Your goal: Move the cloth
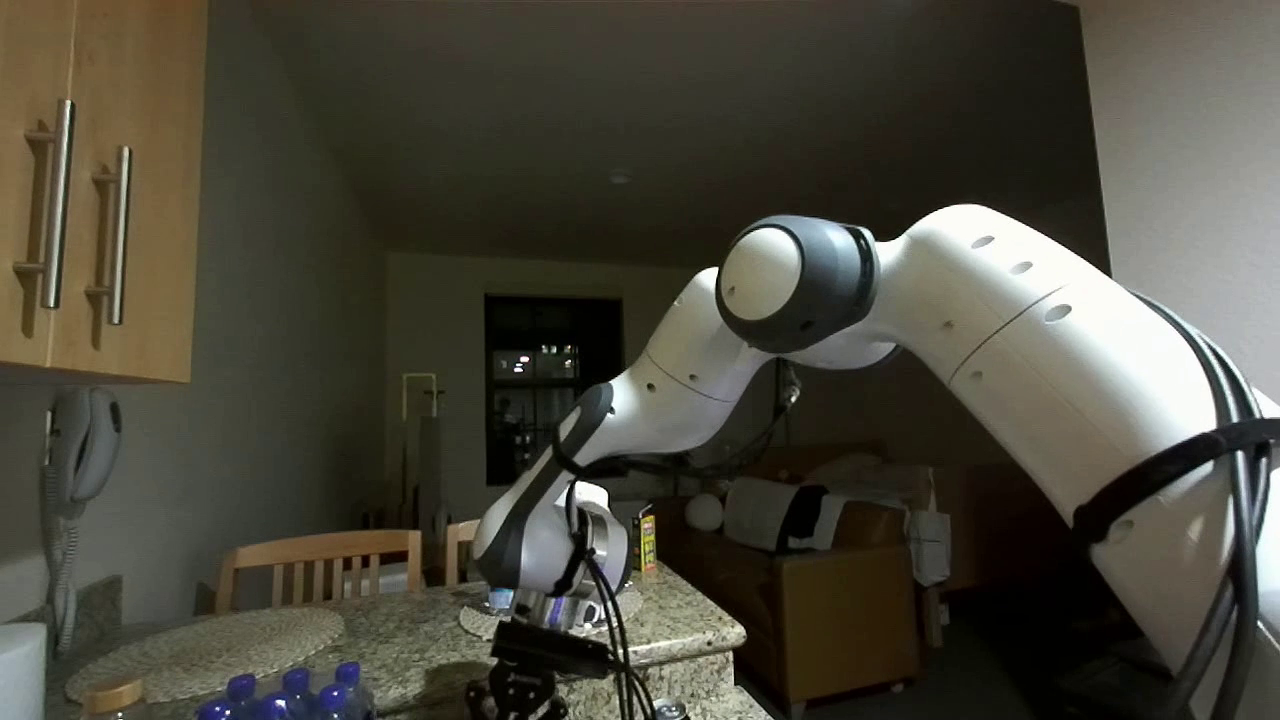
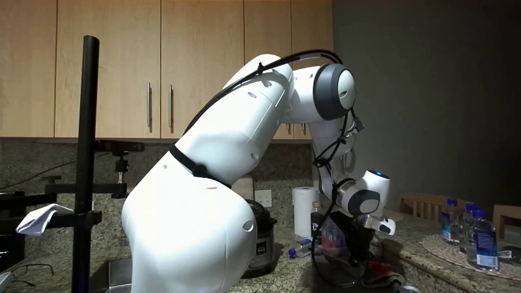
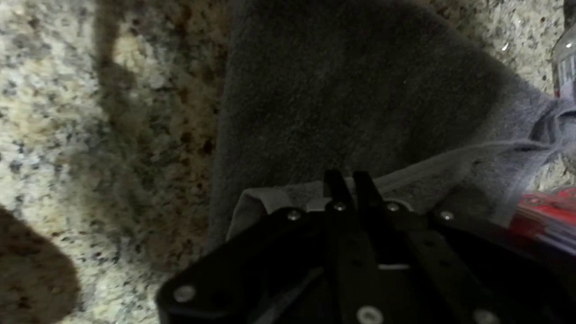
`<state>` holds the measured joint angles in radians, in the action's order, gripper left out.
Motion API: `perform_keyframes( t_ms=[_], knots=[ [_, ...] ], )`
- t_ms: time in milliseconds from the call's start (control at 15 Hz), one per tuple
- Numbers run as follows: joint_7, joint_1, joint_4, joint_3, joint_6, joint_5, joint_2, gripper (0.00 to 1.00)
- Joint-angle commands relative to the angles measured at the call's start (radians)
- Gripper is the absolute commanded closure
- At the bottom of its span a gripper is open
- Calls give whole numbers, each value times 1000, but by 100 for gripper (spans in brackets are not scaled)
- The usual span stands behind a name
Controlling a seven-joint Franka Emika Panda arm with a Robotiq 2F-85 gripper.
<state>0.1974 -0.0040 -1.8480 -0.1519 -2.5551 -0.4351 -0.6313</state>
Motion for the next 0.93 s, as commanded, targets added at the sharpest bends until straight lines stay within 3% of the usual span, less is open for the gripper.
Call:
perform_keyframes(
  t_ms=[0,533,867],
  knots=[
    [-31,-31,-86,6,-1,-21,69,92],
    [-39,-34,-122,-5,36,-19,65,92],
    [2,5,-33,25,111,50,86,92]
  ],
)
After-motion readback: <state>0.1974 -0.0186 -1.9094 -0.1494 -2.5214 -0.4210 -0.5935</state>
